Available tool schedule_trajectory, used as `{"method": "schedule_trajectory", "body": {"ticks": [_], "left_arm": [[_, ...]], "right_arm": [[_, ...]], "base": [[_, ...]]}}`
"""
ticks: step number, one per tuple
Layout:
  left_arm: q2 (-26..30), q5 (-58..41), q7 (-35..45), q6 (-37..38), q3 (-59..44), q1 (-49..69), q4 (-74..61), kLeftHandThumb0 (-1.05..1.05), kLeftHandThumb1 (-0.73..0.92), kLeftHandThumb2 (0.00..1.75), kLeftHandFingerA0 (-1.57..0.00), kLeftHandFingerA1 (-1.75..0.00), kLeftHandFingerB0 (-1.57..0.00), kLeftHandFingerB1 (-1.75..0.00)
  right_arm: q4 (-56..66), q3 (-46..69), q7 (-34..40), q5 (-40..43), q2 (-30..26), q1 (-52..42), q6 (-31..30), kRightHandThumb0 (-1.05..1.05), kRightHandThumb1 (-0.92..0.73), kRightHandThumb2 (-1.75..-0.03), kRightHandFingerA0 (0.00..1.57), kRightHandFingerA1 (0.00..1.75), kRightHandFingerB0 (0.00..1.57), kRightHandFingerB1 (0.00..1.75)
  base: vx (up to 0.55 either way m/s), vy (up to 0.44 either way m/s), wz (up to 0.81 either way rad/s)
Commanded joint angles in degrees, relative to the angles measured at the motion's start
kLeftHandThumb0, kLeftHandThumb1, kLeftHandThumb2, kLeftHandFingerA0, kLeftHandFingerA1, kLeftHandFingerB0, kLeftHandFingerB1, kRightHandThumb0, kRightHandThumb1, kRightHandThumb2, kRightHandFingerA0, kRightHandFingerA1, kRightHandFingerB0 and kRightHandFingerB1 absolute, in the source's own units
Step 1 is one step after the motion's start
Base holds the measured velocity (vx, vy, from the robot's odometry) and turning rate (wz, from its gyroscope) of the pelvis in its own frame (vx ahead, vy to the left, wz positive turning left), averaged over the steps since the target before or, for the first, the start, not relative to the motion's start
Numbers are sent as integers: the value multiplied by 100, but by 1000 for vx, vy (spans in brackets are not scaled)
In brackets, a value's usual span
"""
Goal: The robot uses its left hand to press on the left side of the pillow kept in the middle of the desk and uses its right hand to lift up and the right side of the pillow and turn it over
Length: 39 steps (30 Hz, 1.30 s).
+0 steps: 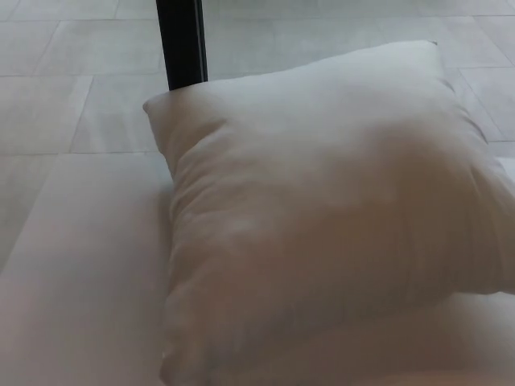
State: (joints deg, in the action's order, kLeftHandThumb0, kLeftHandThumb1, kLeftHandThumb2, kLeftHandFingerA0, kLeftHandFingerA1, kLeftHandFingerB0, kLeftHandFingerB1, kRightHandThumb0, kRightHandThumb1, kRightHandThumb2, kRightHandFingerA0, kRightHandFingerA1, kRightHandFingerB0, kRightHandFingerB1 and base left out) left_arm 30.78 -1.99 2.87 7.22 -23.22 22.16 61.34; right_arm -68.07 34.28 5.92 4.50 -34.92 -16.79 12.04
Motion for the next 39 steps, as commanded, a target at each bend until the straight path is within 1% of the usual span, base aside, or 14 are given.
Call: {"method": "schedule_trajectory", "body": {"ticks": [1, 12, 13, 15, 19, 21, 22, 23, 24, 27, 31, 32, 35, 39], "left_arm": [[-84, -921, -156, -239, -803, -1432, 745, -70, 43, 63, -79, -77, -49, -47], [-129, -1208, -75, -266, -1503, -1910, 1034, -69, 40, 82, -59, -63, -45, -53], [306, -1511, 626, -607, -1675, -2472, 808, -101, 71, 110, -22, -56, -10, -21], [986, -2253, 1827, -1417, -2134, -3540, 347, -103, 72, 109, -16, -55, -10, -14], [1088, -2305, 1843, -1799, -2105, -4056, -165, -105, 66, 112, -9, -68, 0, -41], [1061, -2363, 1863, -1997, -2000, -4339, -681, -105, 89, 73, -14, -151, -5, -115], [1012, -2385, 1710, -2187, -1875, -4611, -1108, -105, 89, 73, -14, -151, -5, -115], [950, -2411, 1661, -2215, -1854, -4700, -1284, -87, 21, 104, -81, -131, -12, -84], [900, -2428, 1600, -2266, -1818, -4791, -1455, -105, 77, 73, -83, -125, -53, -138], [575, -2738, 1260, -2894, -1602, -4864, -3007, -105, 74, 77, -119, -97, -104, -114], [286, -3211, 725, -3727, -1470, -4832, -4553, -105, 68, 74, -67, -125, -55, -135], [252, -3272, 558, -3933, -1412, -4817, -4913, -105, 77, 74, -13, -123, 0, -115], [154, -3553, -19, -4710, -1077, -4970, -6186, -105, 68, 126, 0, -47, -2, -4], [16, -3598, -225, -5126, -868, -5000, -6704, -94, 77, 122, -10, -47, -2, -11]], "right_arm": [[-288, 851, -334, 994, -333, 242, 223, -72, -50, -61, 121, 170, 30, 72], [-255, 2099, -933, 1777, -423, 682, -37, -81, -42, -84, 137, 152, 19, 70], [302, 2027, -1374, 1874, -965, 1084, -578, -105, -92, -70, 37, 61, 4, 58], [1268, 1852, -2057, 2018, -1894, 1890, -1433, -104, -70, -119, 24, 60, 2, 54], [1681, 1739, -2303, 2158, -2202, 2466, -1877, -105, -92, -71, 34, 58, 6, 54], [2197, 1588, -2305, 2243, -2192, 2782, -2021, -105, -92, -72, 32, 68, 9, 52], [2640, 1421, -2302, 2297, -2151, 3010, -2096, -105, -92, -72, 32, 68, 9, 52], [2902, 1382, -2319, 2366, -2120, 3043, -2223, -105, -69, -117, 33, 71, 8, 53], [3122, 1350, -2329, 2460, -2083, 3119, -2356, -105, -92, -71, 33, 76, 12, 51], [4025, 996, -2207, 2677, -1885, 3619, -2752, -105, -89, -70, 52, 78, 21, 56], [4636, 666, -2155, 2754, -1653, 3944, -2928, -105, -89, -71, 47, 74, 23, 61], [4827, 557, -2123, 2764, -1599, 3980, -3024, -105, -92, -70, 38, 68, 20, 59], [5556, -27, -1916, 2909, -1261, 4337, -3505, -104, -68, -113, 12, 52, 7, 41], [5551, -384, -1962, 2839, -1005, 4597, -3703, -105, -72, -116, 14, 51, 8, 24]], "base": [[0, 0, 0], [-3, 0, 1], [0, 0, 0], [0, 0, 0], [0, 0, 0], [0, 0, 0], [0, 0, 0], [0, 0, 0], [0, 0, 0], [0, 0, 0], [0, 0, 0], [0, 0, 0], [0, 0, 0], [0, 0, 0]]}}
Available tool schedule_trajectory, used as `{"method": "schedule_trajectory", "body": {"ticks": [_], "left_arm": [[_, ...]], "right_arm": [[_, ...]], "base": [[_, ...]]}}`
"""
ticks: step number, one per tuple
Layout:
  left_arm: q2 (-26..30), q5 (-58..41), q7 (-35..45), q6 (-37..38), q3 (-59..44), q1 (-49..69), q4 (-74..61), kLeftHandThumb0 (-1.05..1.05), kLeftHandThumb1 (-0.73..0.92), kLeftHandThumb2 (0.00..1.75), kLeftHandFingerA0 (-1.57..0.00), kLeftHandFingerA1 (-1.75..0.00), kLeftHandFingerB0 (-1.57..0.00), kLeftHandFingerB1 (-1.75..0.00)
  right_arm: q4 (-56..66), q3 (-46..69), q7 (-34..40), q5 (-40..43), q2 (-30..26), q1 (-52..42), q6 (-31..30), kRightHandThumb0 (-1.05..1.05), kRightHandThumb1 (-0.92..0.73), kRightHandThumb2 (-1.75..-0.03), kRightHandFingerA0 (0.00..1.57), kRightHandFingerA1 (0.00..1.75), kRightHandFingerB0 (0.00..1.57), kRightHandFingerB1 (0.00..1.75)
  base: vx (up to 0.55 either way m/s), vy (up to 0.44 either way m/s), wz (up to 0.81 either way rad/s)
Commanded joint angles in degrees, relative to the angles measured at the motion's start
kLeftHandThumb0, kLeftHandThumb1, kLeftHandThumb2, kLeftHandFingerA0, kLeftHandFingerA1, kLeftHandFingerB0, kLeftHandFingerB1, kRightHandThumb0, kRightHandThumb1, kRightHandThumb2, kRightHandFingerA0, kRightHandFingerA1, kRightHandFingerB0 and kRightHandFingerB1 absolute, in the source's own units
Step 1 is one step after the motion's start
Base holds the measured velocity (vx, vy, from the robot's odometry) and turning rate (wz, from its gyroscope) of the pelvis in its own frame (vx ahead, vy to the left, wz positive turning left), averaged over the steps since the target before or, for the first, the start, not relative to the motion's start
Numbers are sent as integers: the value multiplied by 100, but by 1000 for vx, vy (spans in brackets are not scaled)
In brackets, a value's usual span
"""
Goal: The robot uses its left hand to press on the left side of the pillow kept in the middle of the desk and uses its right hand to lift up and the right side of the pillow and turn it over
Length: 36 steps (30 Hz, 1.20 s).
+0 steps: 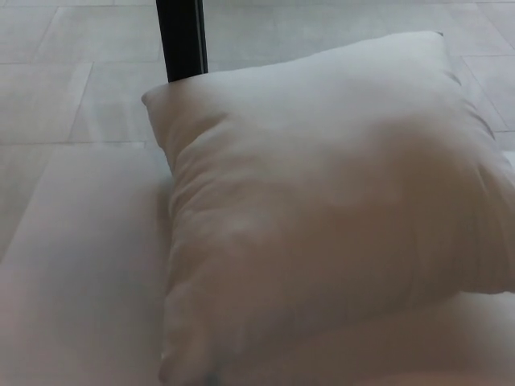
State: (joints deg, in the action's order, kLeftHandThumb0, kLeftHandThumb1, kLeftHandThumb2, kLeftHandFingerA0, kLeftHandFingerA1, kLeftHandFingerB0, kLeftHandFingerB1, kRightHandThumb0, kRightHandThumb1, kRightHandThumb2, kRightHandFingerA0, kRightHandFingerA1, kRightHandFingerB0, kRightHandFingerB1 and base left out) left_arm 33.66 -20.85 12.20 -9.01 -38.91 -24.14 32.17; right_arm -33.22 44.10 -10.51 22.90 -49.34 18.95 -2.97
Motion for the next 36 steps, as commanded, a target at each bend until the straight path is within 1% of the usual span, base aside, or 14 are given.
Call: {"method": "schedule_trajectory", "body": {"ticks": [1, 14, 15, 18, 20, 23, 24, 25, 27, 28, 30, 33, 35, 36], "left_arm": [[-355, -1731, -1077, -3519, 867, -283, -3948, -102, 92, 84, -7, -48, 0, -22], [-1040, -1147, -670, -4123, 2180, 392, -4327, -94, 84, 125, -8, -51, 0, -11], [-1038, -1044, -656, -4177, 2322, 404, -4338, -92, 80, 123, -20, -56, 0, -14], [-1033, -794, -662, -4357, 2679, 375, -4420, -94, 81, 124, -10, -53, 0, -13], [-1207, -620, -633, -4354, 3062, 306, -4353, -98, 92, 75, -11, -48, -3, -23], [-1328, -516, -681, -4479, 3306, 253, -4338, -95, 76, 120, -6, -52, -11, -18], [-1356, -536, -728, -4570, 3289, 256, -4372, -94, 75, 118, -3, -51, -12, -17], [-1556, -493, -949, -4799, 3372, 197, -4396, -93, 75, 114, -38, -77, -4, -22], [-1655, -473, -1045, -4897, 3394, 188, -4413, -90, 74, 113, -31, -71, -3, -24], [-1772, -455, -1111, -4955, 3432, 159, -4364, -89, 92, 72, -20, -64, -2, -21], [-1911, -349, -1214, -5104, 3553, 103, -4256, -89, 76, 116, -25, -63, 0, -22], [-1943, -169, -1215, -5172, 3776, 68, -4123, -89, 92, 71, -22, -53, -2, -19], [-2095, -152, -1334, -5325, 3823, 34, -4101, -91, 76, 117, -20, -60, 0, -16], [-2128, -93, -1330, -5267, 3925, 62, -4086, -95, 78, 119, -6, -54, 0, -13]], "right_arm": [[2038, -1548, -305, 894, 532, 1112, -2301, -103, -72, -117, 15, 49, 7, 21], [2098, -2817, -462, 58, 915, 1043, -2870, -103, -74, -120, 17, 49, 7, 27], [2033, -2868, -428, -5, 961, 1065, -2863, -105, -92, -80, 26, 43, 8, 24], [1914, -2961, -322, -64, 1059, 1128, -2947, -105, -92, -79, 25, 41, 7, 24], [1771, -3148, -425, -177, 1166, 1119, -2812, -105, -76, -124, 20, 51, 7, 17], [1724, -3260, -415, -178, 1264, 1128, -2866, -104, -72, -119, 19, 51, 7, 23], [1754, -3302, -410, -185, 1287, 1104, -2860, -105, -92, -77, 24, 42, 8, 24], [1778, -3428, -419, -240, 1326, 1082, -2877, -100, -74, -119, 18, 50, 9, 25], [1804, -3500, -398, -246, 1353, 1083, -2926, -100, -74, -120, 17, 49, 9, 25], [1826, -3556, -354, -259, 1403, 1077, -2981, -100, -76, -119, 22, 51, 7, 28], [1827, -3669, -349, -285, 1484, 1059, -3005, -98, -75, -118, 18, 50, 5, 27], [1715, -3801, -338, -330, 1596, 1123, -2980, -105, -92, -77, 27, 42, 7, 23], [1633, -3905, -254, -380, 1719, 1193, -3024, -105, -92, -73, 30, 42, 10, 23], [1565, -3961, -217, -397, 1800, 1232, -3054, -105, -76, -120, 27, 53, 7, 28]], "base": [[0, 0, 0], [0, 0, 0], [0, 0, 0], [0, 0, 0], [0, 0, 0], [0, 0, 0], [0, 0, 0], [0, 0, 0], [0, 0, 0], [0, 0, 0], [0, 0, 0], [0, 0, 0], [0, 0, 0], [0, 0, 0]]}}
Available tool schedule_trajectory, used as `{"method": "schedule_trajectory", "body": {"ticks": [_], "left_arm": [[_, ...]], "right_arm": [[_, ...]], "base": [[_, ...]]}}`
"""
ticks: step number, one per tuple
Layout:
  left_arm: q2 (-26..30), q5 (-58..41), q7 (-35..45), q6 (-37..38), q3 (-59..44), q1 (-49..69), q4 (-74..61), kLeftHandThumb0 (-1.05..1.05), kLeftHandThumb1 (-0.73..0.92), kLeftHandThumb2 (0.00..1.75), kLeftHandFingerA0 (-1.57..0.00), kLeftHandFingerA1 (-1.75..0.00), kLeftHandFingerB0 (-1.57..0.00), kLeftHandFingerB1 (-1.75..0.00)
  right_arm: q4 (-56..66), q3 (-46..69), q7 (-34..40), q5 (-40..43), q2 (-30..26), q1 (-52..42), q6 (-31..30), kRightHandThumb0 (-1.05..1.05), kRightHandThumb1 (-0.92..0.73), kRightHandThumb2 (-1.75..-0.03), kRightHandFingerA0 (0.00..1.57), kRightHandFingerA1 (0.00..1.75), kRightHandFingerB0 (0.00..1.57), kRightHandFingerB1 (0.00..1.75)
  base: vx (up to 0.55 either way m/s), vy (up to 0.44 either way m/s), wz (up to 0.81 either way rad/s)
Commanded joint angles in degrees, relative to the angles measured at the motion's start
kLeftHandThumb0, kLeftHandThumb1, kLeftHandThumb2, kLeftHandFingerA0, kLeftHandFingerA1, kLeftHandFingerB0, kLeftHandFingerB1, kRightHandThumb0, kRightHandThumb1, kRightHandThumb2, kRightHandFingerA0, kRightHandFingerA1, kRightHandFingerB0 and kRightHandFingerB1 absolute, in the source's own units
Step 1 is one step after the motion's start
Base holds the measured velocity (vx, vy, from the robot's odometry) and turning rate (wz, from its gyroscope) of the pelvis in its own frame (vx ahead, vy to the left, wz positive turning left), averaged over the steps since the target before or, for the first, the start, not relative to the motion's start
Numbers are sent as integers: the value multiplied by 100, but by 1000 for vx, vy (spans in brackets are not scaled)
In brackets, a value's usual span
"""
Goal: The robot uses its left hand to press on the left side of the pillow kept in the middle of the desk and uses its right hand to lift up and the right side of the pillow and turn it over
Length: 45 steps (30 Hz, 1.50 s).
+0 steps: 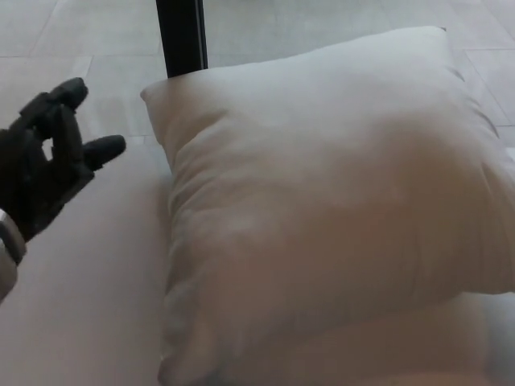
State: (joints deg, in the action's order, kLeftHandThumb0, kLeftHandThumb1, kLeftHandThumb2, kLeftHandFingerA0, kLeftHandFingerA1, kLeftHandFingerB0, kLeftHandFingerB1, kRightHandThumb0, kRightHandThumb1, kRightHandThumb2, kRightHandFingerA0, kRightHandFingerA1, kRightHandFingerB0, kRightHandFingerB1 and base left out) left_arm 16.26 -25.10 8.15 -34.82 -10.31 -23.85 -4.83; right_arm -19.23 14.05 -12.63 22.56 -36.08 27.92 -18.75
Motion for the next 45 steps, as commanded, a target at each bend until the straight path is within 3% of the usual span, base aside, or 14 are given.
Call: {"method": "schedule_trajectory", "body": {"ticks": [1, 2, 4, 5, 11, 12, 13, 15, 21, 23, 24, 38, 44, 45], "left_arm": [[-377, 402, -895, -2606, 1184, 72, -383, -95, 78, 119, -6, -54, 0, -13], [-367, 419, -867, -2565, 1225, 87, -376, -91, 92, 72, -27, -62, 0, -17], [-412, 513, -906, -2522, 1386, 110, -373, -90, 75, 113, -33, -67, 0, -21], [-393, 547, -892, -2505, 1447, 105, -351, -88, 92, 72, -26, -59, -2, -25], [-333, 597, -854, -2631, 1698, 114, -332, -94, 75, 114, -43, -76, -5, -26], [-326, 615, -861, -2641, 1730, 130, -344, -93, 92, 71, -48, -102, -4, -25], [-262, 661, -813, -2597, 1833, 152, -348, -92, 92, 72, -42, -89, -3, -25], [-115, 713, -697, -2653, 2050, 148, -345, -97, 81, 122, -8, -57, -3, -16], [-92, 785, -712, -2641, 2162, 266, -222, -92, 92, 75, -8, -50, 0, -27], [-88, 810, -721, -2632, 2190, 281, -198, -94, 79, 120, -3, -53, -10, -19], [-60, 816, -720, -2639, 2196, 307, -226, -99, 90, 77, -8, -50, -1, -22], [557, 944, -714, -2758, 1609, 586, -817, -91, 92, 74, -22, -58, 0, -17], [990, 831, -515, -2799, 1042, 554, -814, -89, 76, 116, -18, -57, 0, -26], [1094, 830, -502, -2829, 870, 523, -811, -90, 92, 72, -25, -53, -8, -25]], "right_arm": [[112, -1030, 30, -405, 535, 379, -1510, -105, -76, -120, 27, 53, 7, 28], [108, -1062, 45, -424, 553, 382, -1508, -105, -92, -75, 31, 43, 13, 25], [102, -1267, 86, -575, 629, 366, -1523, -101, -74, -118, 25, 52, 12, 32], [47, -1313, 59, -599, 642, 368, -1504, -105, -78, -122, 27, 54, 8, 28], [-198, -1528, 12, -679, 724, 371, -1619, -105, -92, -78, 26, 43, 14, 26], [-205, -1540, 11, -683, 729, 369, -1640, -100, -74, -118, 25, 53, 12, 34], [-215, -1571, 31, -709, 738, 365, -1651, -105, -92, -79, 30, 44, 13, 25], [-274, -1666, 83, -769, 797, 414, -1746, -100, -75, -120, 29, 53, 11, 33], [-359, -1877, 79, -907, 937, 497, -1778, -105, -92, -75, 30, 45, 19, 28], [-351, -1932, 50, -944, 932, 507, -1761, -105, -92, -76, 30, 45, 19, 28], [-353, -1989, 62, -993, 954, 524, -1755, -105, -92, -77, 29, 44, 19, 28], [-317, -2067, -30, -1150, 1276, 583, -1636, -98, -76, -119, 19, 56, 5, 39], [-447, -2044, 31, -1262, 1315, 636, -1657, -105, -92, -76, 31, 49, 19, 31], [-419, -1993, 44, -1242, 1332, 638, -1727, -105, -92, -75, 32, 47, 22, 31]], "base": [[0, 0, 0], [0, 0, 0], [0, 0, 0], [0, 0, 0], [0, 0, 0], [0, 0, 0], [0, 0, 0], [0, 0, 0], [0, 0, 0], [0, 0, 0], [0, 0, 0], [0, 0, 0], [0, 0, 0], [0, 0, 0]]}}
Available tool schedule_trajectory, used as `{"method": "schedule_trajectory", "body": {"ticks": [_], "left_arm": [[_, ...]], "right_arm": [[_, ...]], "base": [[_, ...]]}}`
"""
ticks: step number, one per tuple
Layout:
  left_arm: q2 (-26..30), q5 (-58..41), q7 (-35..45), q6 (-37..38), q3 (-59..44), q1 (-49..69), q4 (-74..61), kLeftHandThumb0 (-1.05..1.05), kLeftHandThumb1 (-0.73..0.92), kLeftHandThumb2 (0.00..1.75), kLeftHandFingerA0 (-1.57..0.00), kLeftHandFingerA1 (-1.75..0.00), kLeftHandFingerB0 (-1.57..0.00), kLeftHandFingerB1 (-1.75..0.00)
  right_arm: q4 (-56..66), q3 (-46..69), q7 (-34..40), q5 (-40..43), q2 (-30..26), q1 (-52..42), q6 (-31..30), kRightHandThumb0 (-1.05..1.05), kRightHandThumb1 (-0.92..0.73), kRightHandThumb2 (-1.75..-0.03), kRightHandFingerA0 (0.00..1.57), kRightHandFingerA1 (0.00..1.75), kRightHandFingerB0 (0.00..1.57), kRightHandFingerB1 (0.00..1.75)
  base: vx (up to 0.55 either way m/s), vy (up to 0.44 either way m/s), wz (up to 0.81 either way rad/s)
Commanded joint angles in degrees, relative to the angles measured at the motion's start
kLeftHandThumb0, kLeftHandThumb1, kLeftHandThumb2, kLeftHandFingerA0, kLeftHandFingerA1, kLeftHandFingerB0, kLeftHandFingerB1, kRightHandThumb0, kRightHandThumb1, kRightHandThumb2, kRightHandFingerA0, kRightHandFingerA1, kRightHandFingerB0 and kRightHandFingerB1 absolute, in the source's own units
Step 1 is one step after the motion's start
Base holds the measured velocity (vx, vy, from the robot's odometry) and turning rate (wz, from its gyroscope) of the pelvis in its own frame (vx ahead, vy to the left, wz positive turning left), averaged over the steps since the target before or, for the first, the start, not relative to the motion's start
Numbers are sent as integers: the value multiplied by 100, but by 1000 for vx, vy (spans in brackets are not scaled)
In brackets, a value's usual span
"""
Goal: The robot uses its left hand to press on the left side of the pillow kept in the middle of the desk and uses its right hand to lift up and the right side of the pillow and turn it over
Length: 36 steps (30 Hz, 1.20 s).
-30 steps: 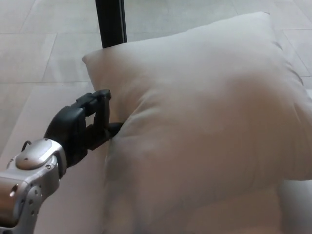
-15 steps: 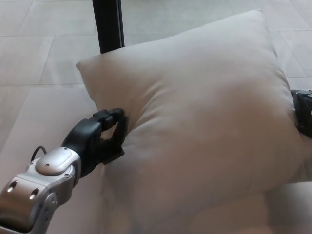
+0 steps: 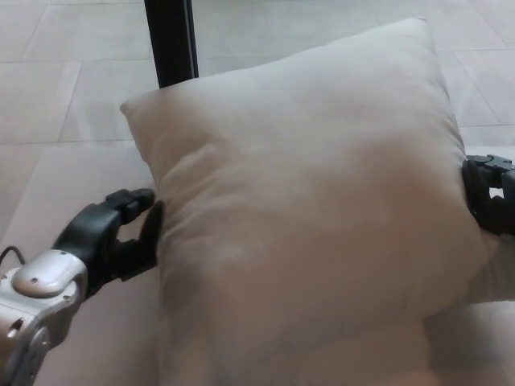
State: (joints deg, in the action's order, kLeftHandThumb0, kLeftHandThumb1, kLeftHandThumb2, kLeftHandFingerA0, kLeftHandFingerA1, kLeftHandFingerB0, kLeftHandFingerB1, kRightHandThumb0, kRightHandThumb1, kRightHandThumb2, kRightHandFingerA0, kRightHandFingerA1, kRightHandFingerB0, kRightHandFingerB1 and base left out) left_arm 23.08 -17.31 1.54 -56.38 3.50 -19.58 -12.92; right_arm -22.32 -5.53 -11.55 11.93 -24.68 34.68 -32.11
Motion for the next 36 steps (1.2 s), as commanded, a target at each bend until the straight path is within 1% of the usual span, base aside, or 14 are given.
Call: {"method": "schedule_trajectory", "body": {"ticks": [1, 2, 6, 11, 12, 13, 16, 18, 19, 20, 23, 25, 30, 36], "left_arm": [[385, 10, 77, -857, -777, 55, -57, -88, 92, 69, -26, -52, -11, -26], [397, -56, 137, -888, -897, 38, -57, -90, 70, 115, -20, -59, 0, -30], [420, -146, 342, -724, -1310, 176, -117, -92, 74, 116, -18, -57, -7, -27], [270, -130, 284, -975, -1393, 228, -135, -91, 74, 117, -18, -56, -1, -24], [191, -191, 326, -1001, -1434, 258, -127, -93, 92, 71, -13, -48, -5, -24], [62, -191, 238, -1091, -1489, 326, -231, -90, 74, 117, -8, -52, -11, -23], [-410, -217, 57, -1281, -1628, 311, -306, -95, 92, 74, -13, -48, -8, -23], [-611, -158, 6, -1356, -1573, 205, -312, -94, 78, 119, -18, -56, -6, -19], [-734, -169, 18, -1322, -1544, 118, -274, -90, 92, 75, -6, -44, -2, -23], [-819, -163, 44, -1298, -1476, 41, -242, -84, 77, 119, 0, -41, -4, -18], [-982, -142, 97, -1319, -1291, -57, -242, -93, 90, 78, -9, -46, 0, -21], [-1181, -194, 129, -1268, -1268, -39, -179, -92, 92, 83, -5, -45, 0, -17], [-1584, -144, 259, -941, -834, -18, 105, -100, 92, 132, 0, -28, 0, -3], [-2157, -228, 155, -1015, -863, -188, 443, -103, 87, 131, -1, -35, 0, 0]], "right_arm": [[-77, -35, -85, -208, 186, -32, -420, -105, -92, -76, 31, 47, 20, 30], [-78, 1, -100, -202, 177, -22, -420, -104, -92, -76, 30, 49, 19, 30], [-13, 125, -104, -196, 210, -10, -489, -105, -79, -121, 42, 58, 15, 41], [-4, 134, -131, -305, 274, -4, -460, -104, -92, -76, 37, 50, 20, 28], [-15, 135, -155, -323, 291, -1, -435, -105, -91, -76, 32, 48, 20, 29], [37, 133, -159, -335, 316, -20, -477, -103, -92, -75, 33, 48, 20, 29], [75, 128, -130, -371, 406, 30, -580, -105, -92, -75, 30, 45, 21, 29], [78, 124, -168, -392, 431, 94, -607, -105, -92, -76, 30, 45, 18, 29], [20, 110, -213, -414, 430, 170, -579, -105, -92, -76, 28, 45, 16, 29], [-11, 113, -263, -412, 431, 232, -578, -105, -92, -76, 27, 46, 15, 28], [51, 116, -343, -409, 435, 290, -640, -105, -92, -78, 29, 48, 13, 27], [67, 72, -379, -458, 436, 298, -615, -102, -74, -120, 24, 54, 12, 33], [170, 11, -379, -546, 525, 296, -604, -105, -92, -78, 29, 48, 13, 28], [81, 77, -544, -449, 648, 386, -581, -105, -78, -123, 29, 59, 7, 30]], "base": [[0, 0, 0], [0, 0, 0], [0, 0, 0], [0, 0, 0], [0, 0, 0], [0, 0, 0], [0, 0, 0], [0, 0, 0], [0, 0, 0], [0, 0, 0], [0, 0, 0], [0, 0, 0], [0, 0, 0], [0, 0, 0]]}}
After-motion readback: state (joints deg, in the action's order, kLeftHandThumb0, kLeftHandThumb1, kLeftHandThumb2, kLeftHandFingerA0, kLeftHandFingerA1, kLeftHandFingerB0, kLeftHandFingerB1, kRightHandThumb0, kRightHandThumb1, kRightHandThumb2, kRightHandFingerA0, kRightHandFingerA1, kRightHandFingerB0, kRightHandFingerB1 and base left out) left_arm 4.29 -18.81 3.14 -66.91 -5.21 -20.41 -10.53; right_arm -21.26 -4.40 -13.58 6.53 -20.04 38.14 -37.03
